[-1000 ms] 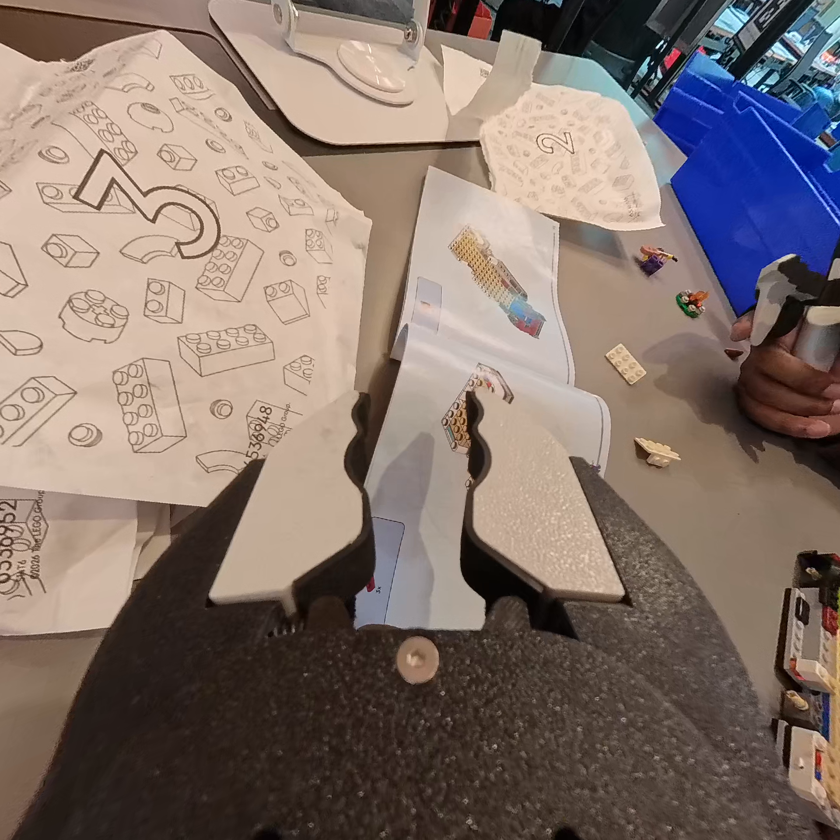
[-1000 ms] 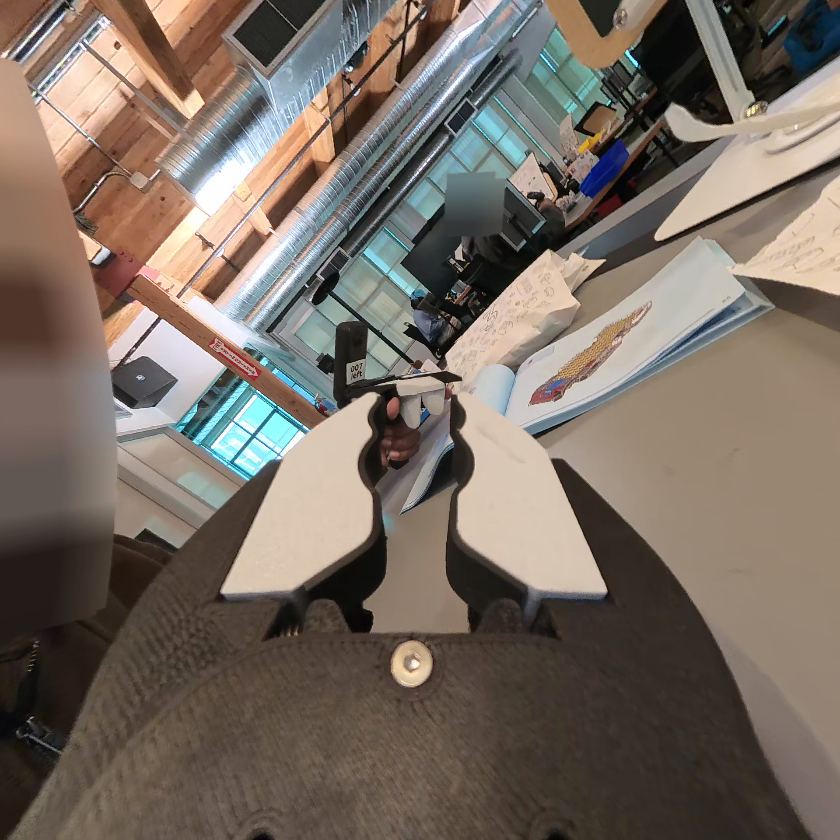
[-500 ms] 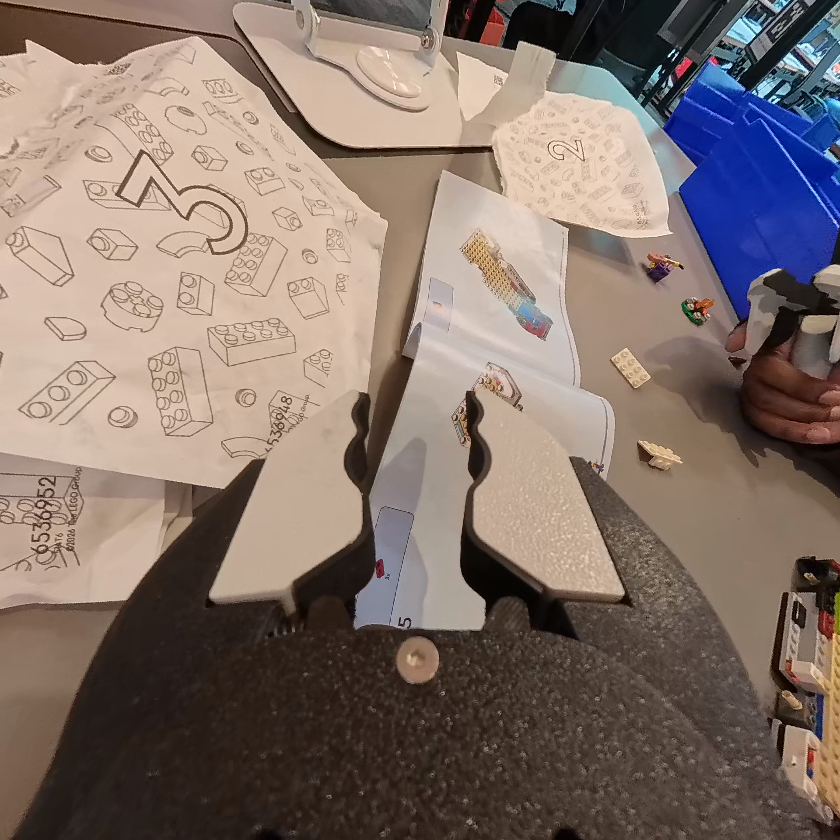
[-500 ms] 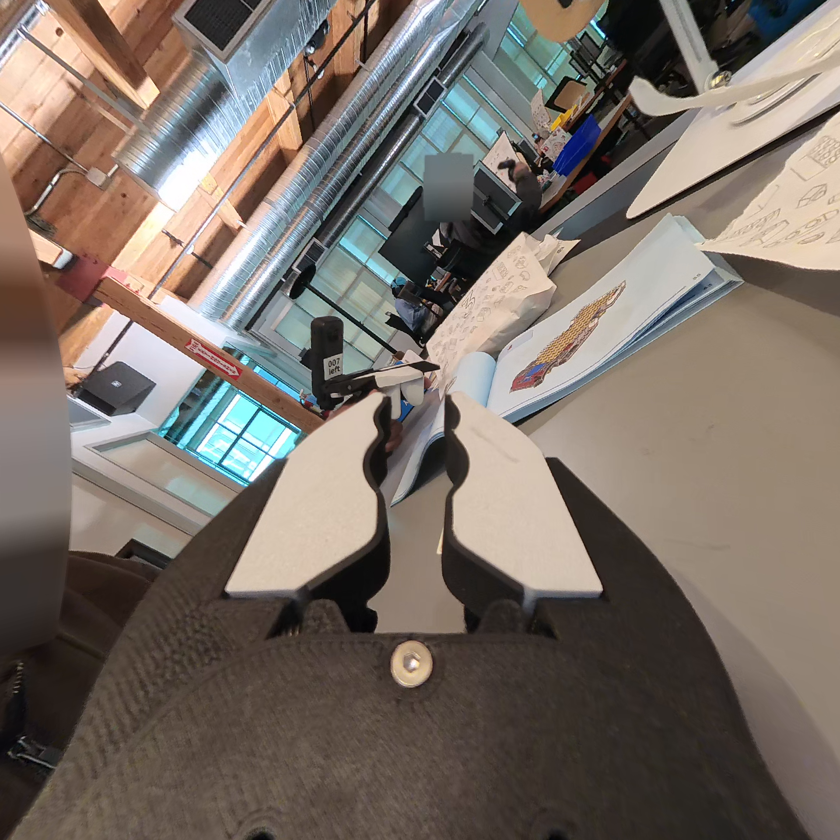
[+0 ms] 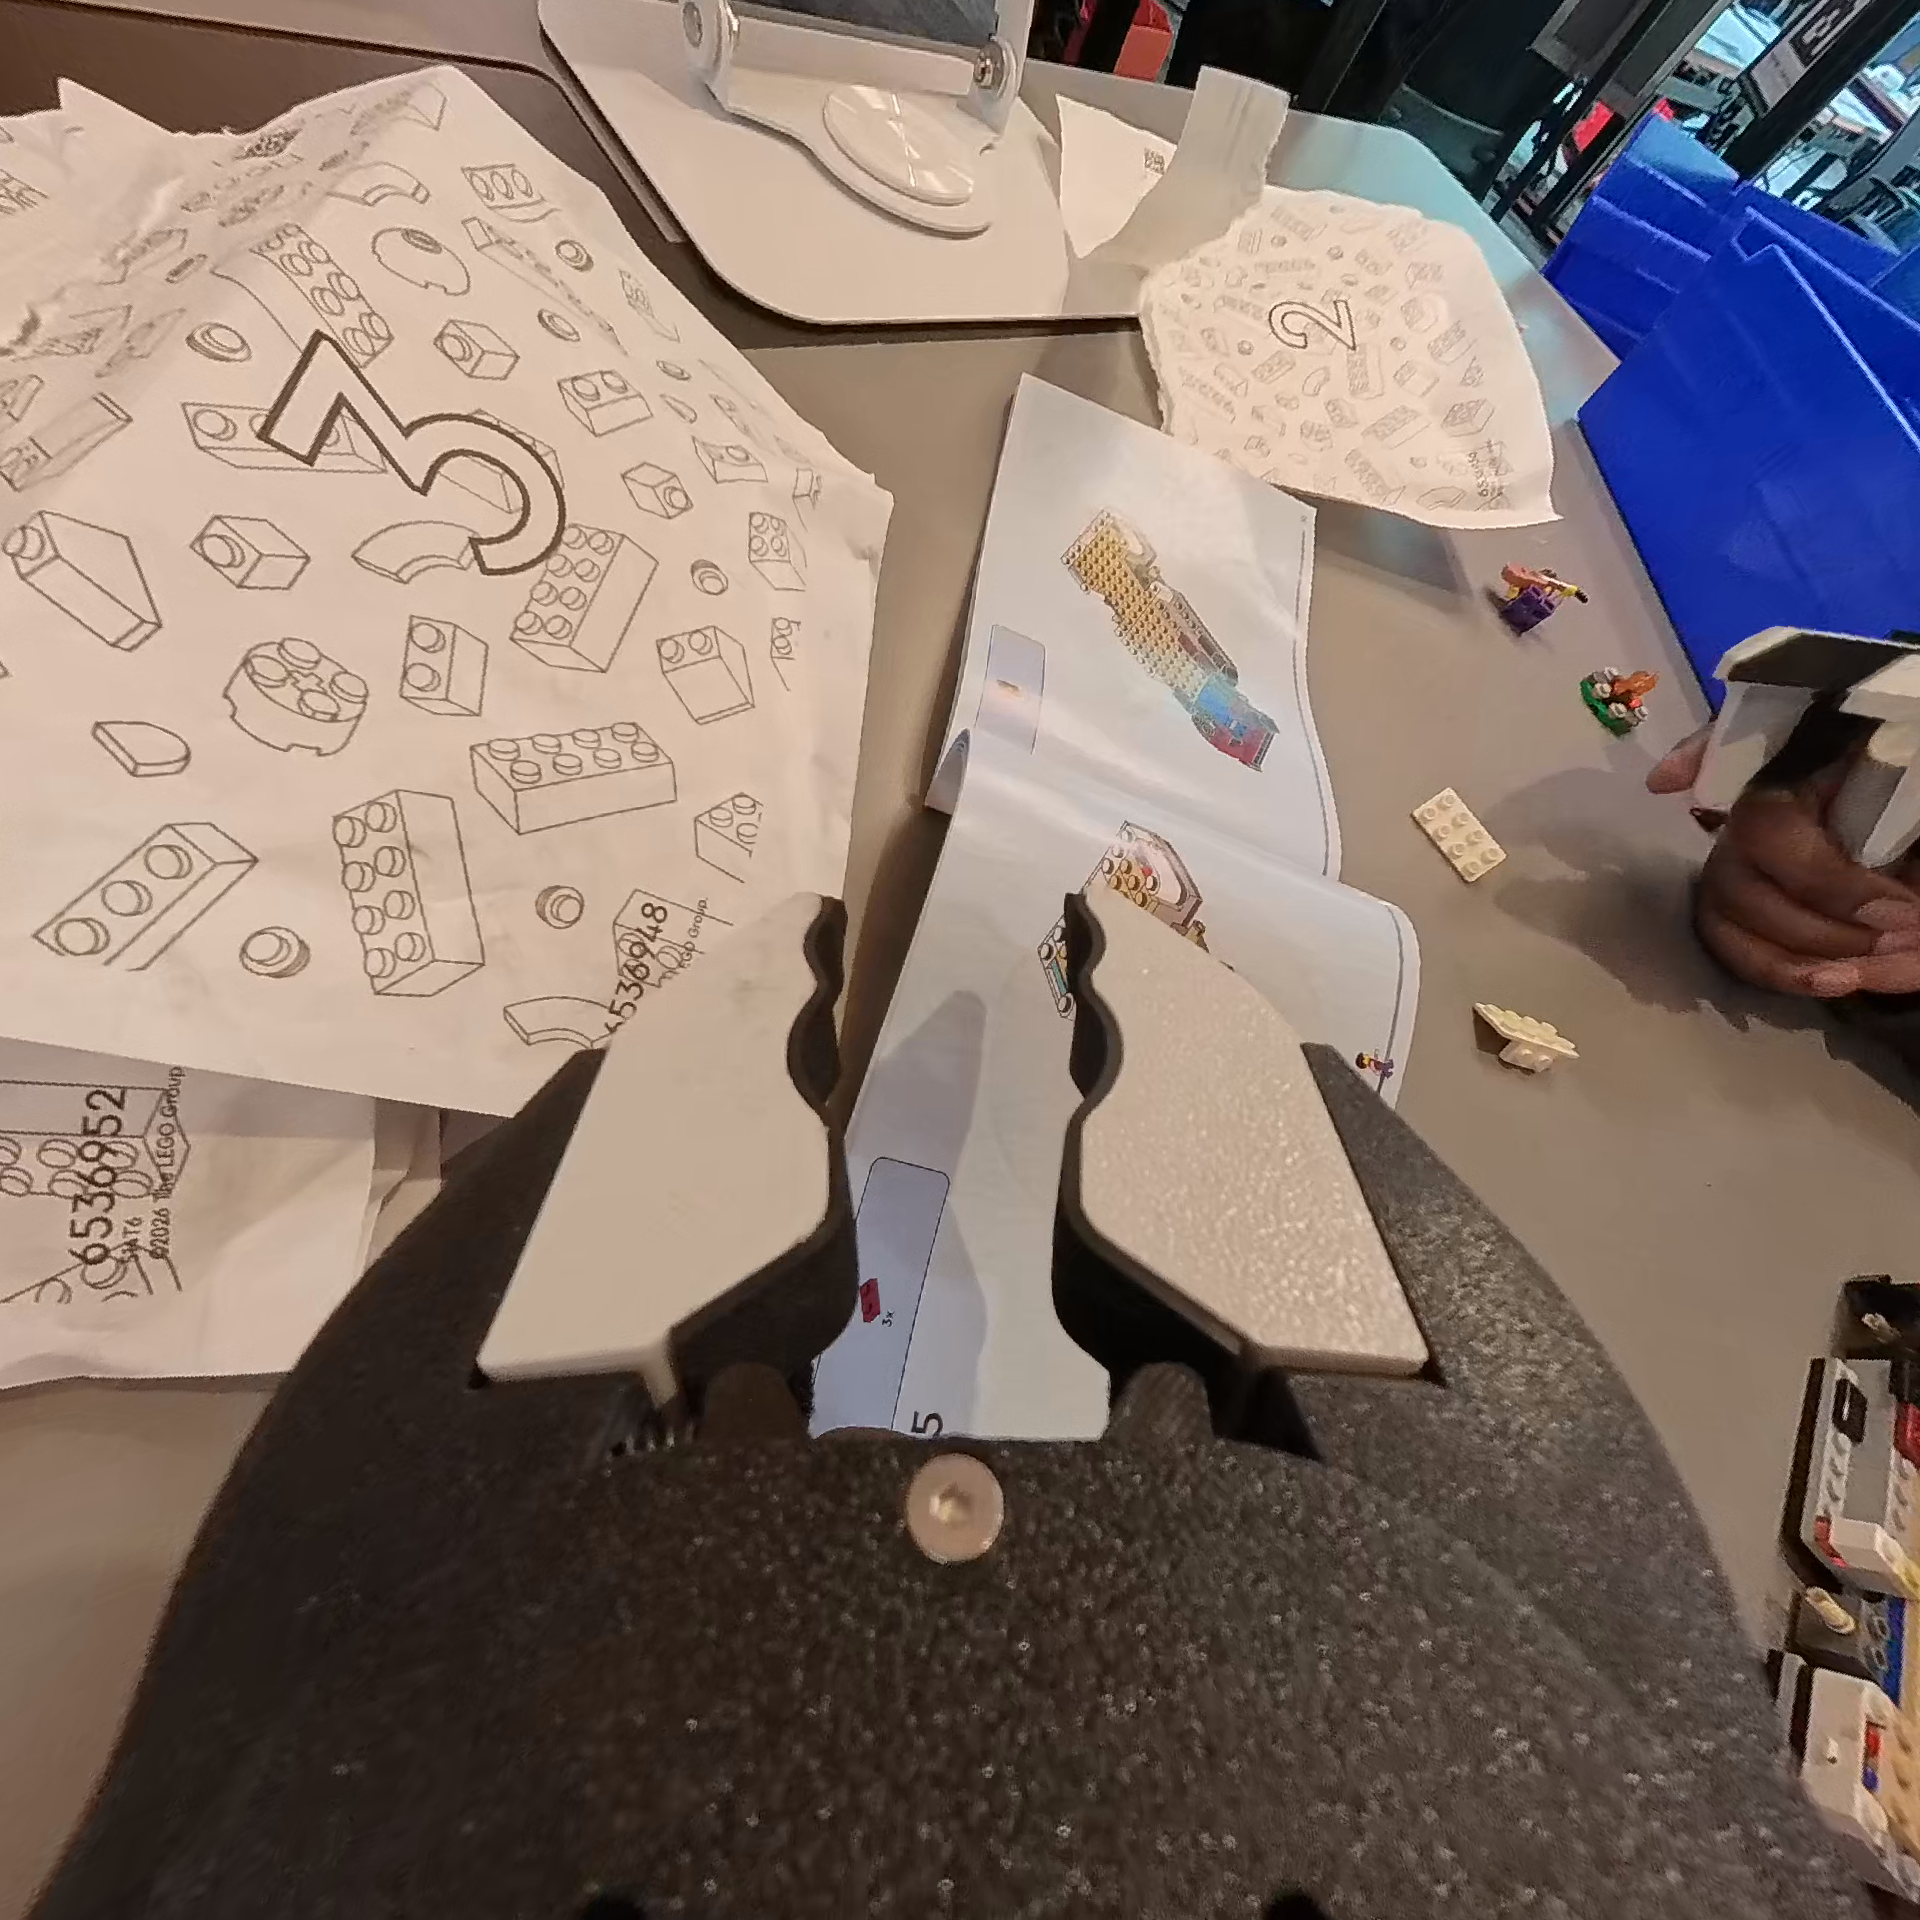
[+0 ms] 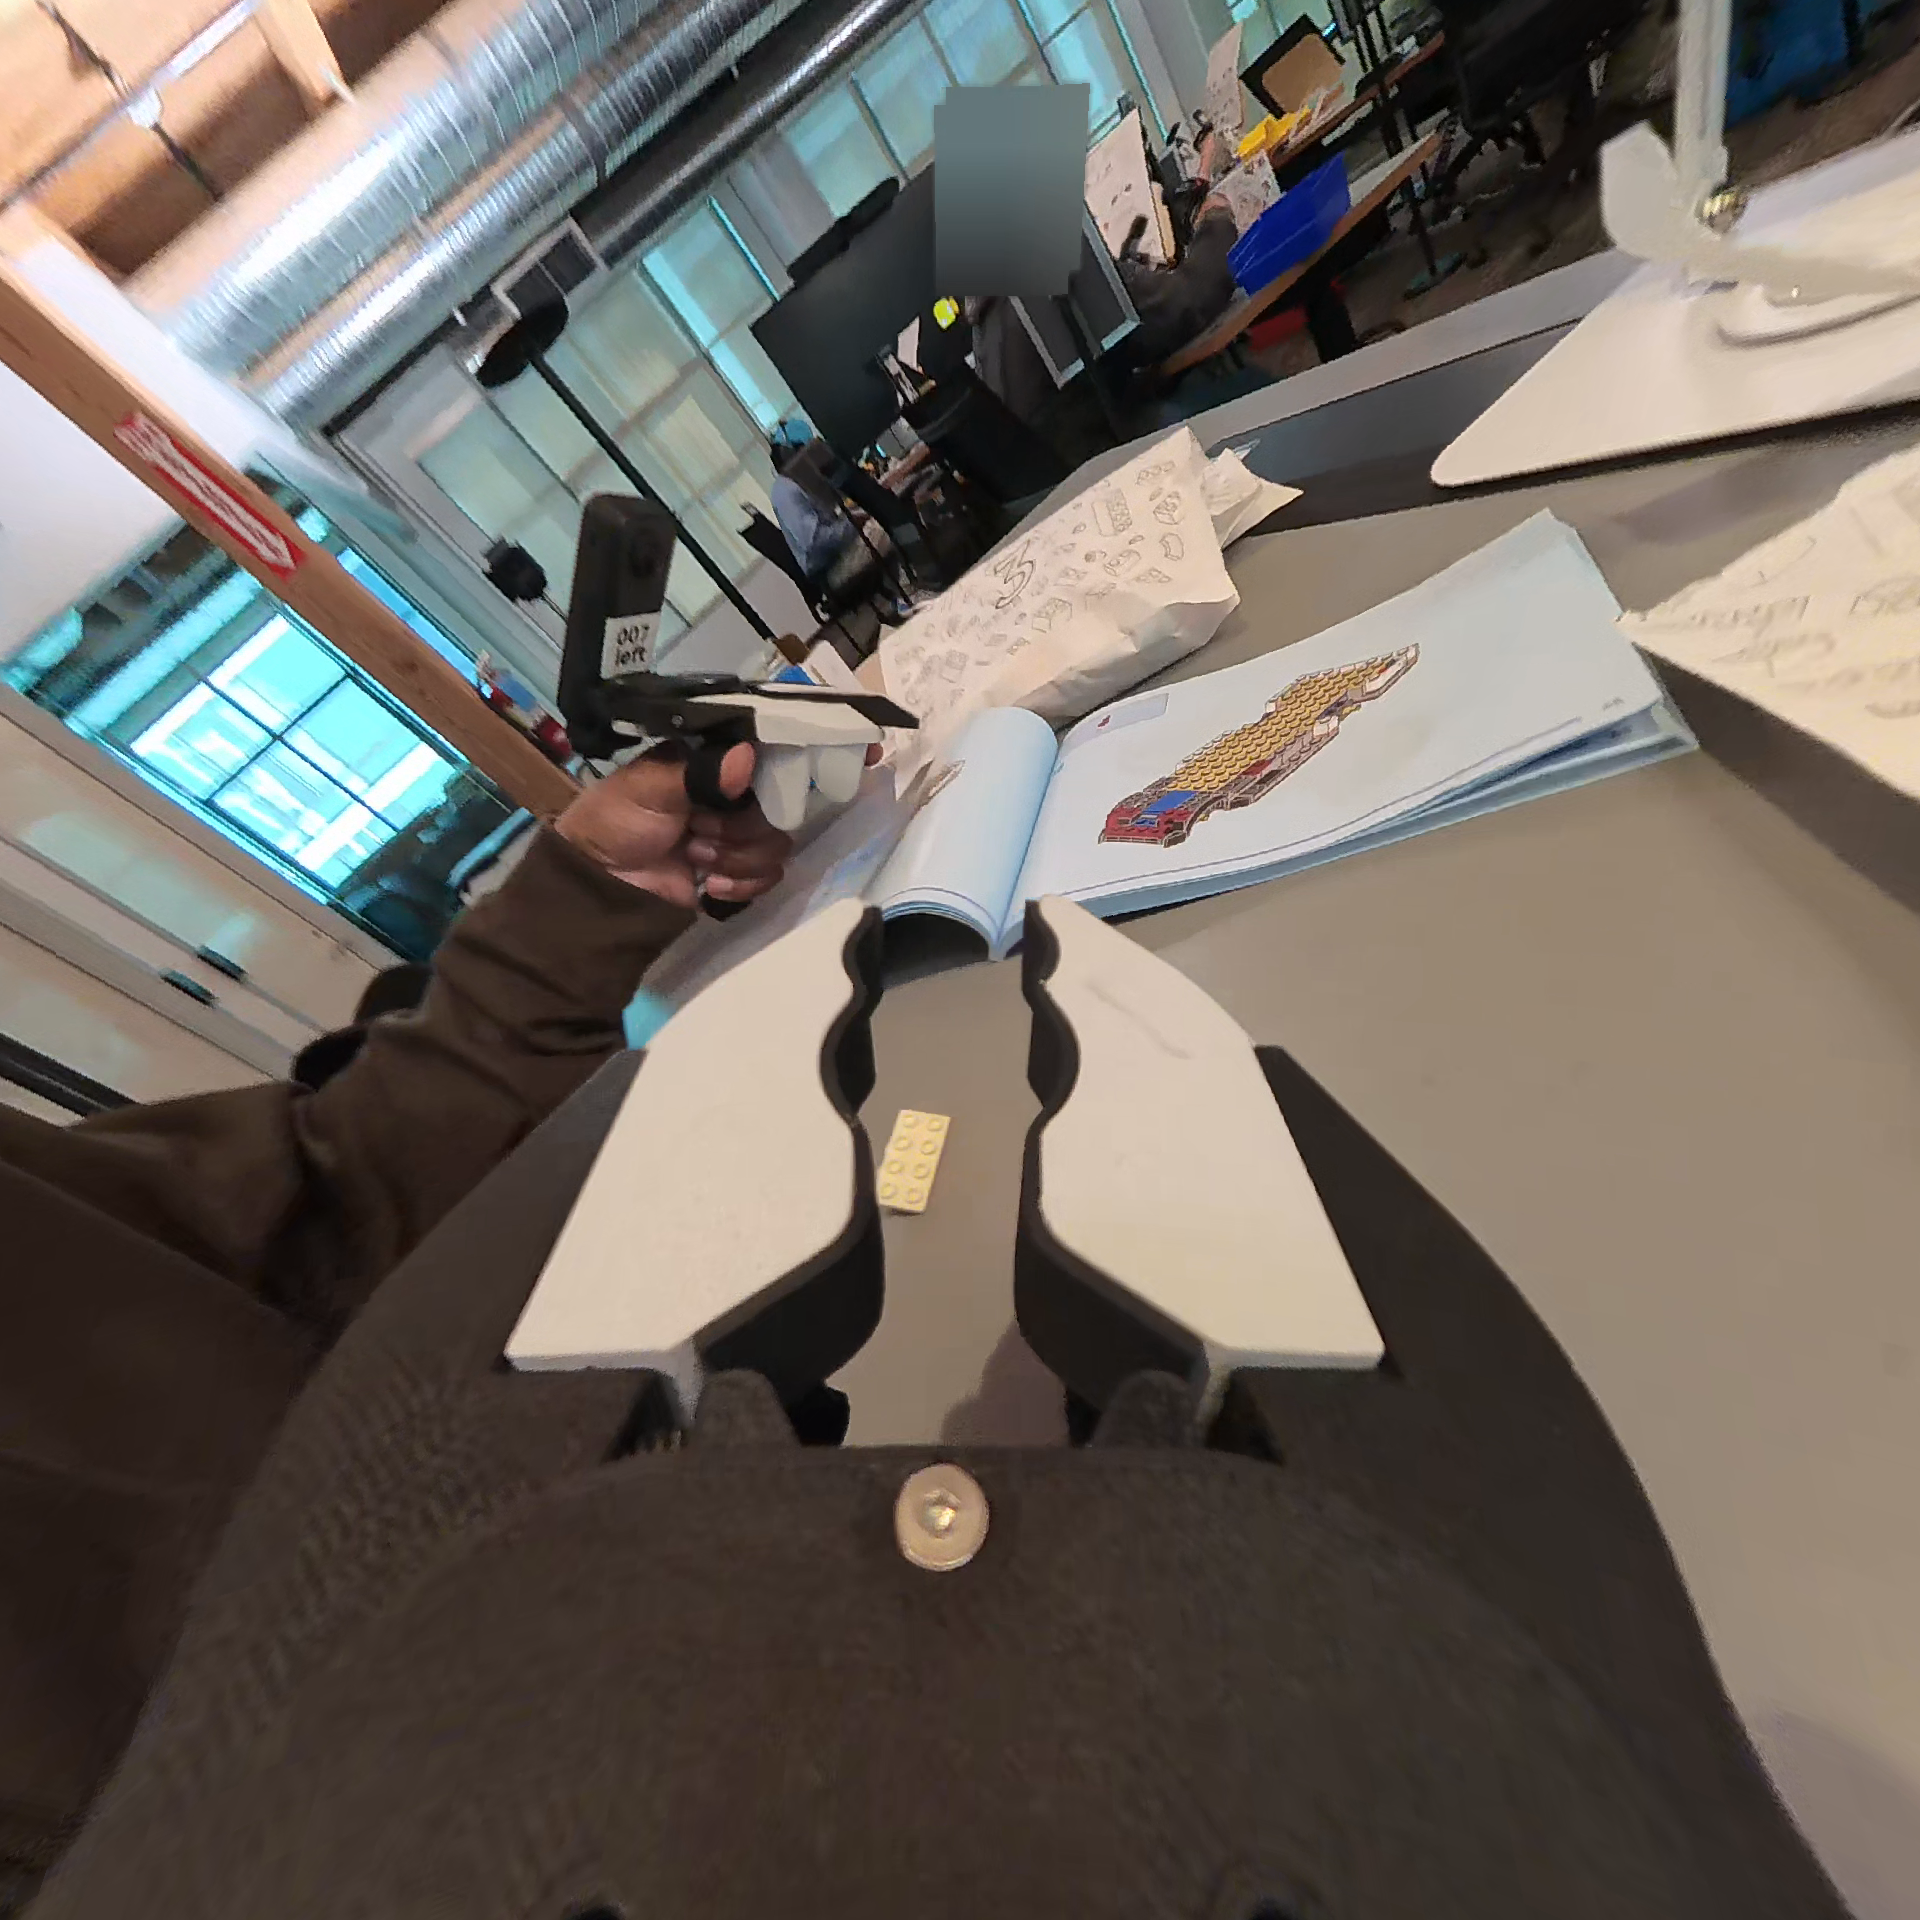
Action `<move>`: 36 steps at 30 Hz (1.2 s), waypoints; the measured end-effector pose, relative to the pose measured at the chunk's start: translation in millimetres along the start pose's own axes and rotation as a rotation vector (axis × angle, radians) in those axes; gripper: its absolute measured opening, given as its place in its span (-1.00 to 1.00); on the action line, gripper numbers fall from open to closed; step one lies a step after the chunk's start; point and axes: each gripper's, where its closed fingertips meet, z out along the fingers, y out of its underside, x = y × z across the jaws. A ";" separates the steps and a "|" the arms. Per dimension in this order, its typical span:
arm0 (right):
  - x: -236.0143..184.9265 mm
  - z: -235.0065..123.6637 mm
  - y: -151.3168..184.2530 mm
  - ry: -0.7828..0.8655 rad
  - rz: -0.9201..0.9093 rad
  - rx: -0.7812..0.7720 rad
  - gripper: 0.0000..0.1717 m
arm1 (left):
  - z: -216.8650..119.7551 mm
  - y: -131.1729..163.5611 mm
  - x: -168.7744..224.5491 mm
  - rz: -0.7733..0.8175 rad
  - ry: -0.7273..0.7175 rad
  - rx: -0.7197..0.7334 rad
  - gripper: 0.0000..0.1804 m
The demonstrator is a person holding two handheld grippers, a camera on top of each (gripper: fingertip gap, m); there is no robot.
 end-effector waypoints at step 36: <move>-74.3 119.2 64.1 -0.269 -1.055 -0.253 -0.61 | -18.1 9.9 -35.9 0.003 -0.078 -0.052 -0.54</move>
